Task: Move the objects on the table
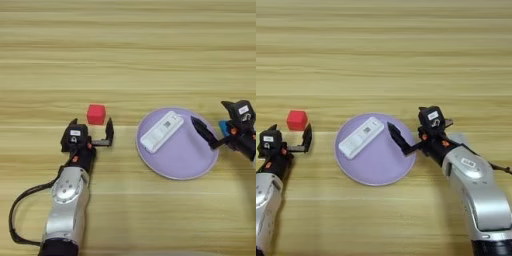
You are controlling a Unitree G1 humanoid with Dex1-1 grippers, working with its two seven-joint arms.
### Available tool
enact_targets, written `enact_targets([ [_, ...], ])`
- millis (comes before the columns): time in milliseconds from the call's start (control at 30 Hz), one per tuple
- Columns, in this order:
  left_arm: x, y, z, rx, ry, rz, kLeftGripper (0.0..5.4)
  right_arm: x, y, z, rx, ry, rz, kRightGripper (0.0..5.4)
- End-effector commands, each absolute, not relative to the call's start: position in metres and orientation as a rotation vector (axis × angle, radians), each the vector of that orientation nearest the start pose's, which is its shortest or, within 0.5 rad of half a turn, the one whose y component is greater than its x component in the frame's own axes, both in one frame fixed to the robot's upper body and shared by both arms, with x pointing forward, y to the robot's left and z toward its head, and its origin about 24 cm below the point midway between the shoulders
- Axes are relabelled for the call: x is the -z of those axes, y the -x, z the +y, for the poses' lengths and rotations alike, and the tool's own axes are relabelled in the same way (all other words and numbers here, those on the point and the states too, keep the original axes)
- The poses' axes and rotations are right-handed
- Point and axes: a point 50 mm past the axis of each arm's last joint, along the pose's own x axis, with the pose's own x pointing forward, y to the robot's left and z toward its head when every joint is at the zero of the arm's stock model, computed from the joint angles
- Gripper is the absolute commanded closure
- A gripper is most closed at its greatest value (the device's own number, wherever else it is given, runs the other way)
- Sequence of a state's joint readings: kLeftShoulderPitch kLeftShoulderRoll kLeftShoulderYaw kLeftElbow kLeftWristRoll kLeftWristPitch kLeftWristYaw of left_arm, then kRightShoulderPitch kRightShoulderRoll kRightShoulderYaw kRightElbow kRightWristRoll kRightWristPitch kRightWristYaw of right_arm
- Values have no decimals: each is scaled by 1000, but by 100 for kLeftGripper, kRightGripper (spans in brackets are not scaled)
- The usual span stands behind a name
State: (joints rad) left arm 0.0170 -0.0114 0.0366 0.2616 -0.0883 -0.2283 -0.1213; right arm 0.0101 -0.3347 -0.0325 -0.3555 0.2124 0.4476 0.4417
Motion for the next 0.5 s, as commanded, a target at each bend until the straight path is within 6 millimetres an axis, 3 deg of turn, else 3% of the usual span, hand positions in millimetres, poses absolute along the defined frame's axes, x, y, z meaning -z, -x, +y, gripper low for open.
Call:
enact_targets([
  [33,6,-248,155,58,79,63,0,-88,-242,-178,-458,98,123,3],
  [500,34,-260,154,67,32,159,0,-83,-244,-176,-444,69,122,3],
])
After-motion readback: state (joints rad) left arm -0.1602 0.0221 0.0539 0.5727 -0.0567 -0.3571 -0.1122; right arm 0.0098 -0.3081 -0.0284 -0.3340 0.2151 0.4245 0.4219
